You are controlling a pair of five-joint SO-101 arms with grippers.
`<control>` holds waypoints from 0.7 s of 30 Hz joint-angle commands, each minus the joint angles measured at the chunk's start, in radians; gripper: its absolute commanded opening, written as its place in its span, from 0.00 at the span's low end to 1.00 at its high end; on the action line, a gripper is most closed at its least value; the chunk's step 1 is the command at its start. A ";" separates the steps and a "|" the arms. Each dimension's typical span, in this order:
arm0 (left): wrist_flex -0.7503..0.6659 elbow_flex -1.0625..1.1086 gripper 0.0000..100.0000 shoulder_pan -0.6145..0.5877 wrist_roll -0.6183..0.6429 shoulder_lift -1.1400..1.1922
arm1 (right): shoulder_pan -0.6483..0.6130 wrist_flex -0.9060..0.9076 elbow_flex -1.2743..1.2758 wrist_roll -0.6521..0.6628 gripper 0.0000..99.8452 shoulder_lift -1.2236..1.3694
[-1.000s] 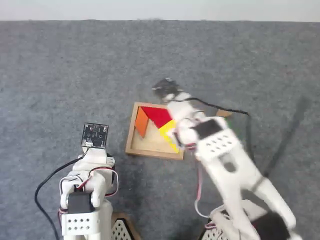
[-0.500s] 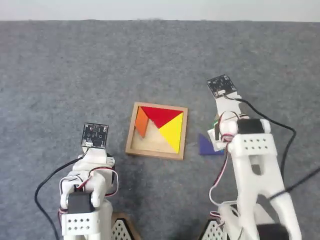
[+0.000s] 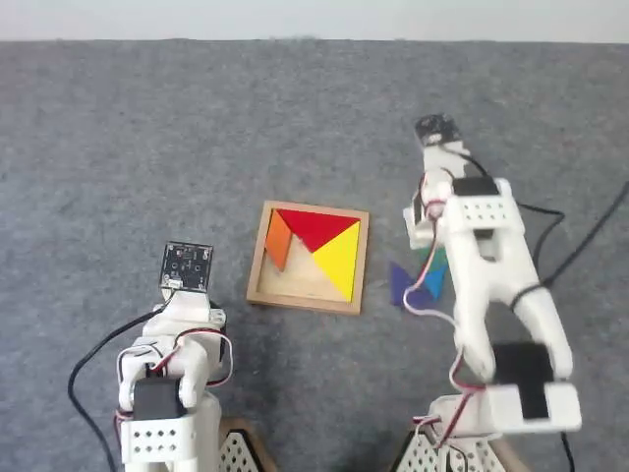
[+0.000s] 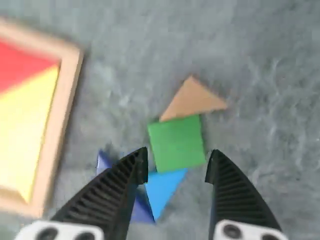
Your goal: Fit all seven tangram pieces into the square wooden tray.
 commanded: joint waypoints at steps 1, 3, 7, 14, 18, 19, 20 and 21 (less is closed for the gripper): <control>0.003 -0.010 0.02 0.006 -0.002 -0.017 | 0.025 -0.019 -0.150 -0.161 0.20 0.076; 0.003 -0.010 0.02 0.006 -0.002 -0.017 | 0.031 -0.019 -0.195 -0.265 0.20 0.134; 0.003 -0.010 0.02 0.006 -0.002 -0.017 | 0.036 -0.019 -0.270 -0.419 0.20 0.245; 0.003 -0.010 0.02 0.006 -0.002 -0.017 | 0.031 -0.012 -0.371 -0.496 0.20 0.367; 0.003 -0.010 0.02 0.006 -0.002 -0.017 | 0.042 -0.012 -0.402 -0.494 0.20 0.406; 0.003 -0.010 0.02 0.006 -0.002 -0.017 | 0.044 -0.012 -0.402 -0.494 0.20 0.412; 0.003 -0.010 0.02 0.006 -0.002 -0.017 | 0.044 -0.012 -0.402 -0.494 0.20 0.417; 0.003 -0.010 0.02 0.006 -0.002 -0.017 | 0.045 -0.012 -0.402 -0.494 0.20 0.420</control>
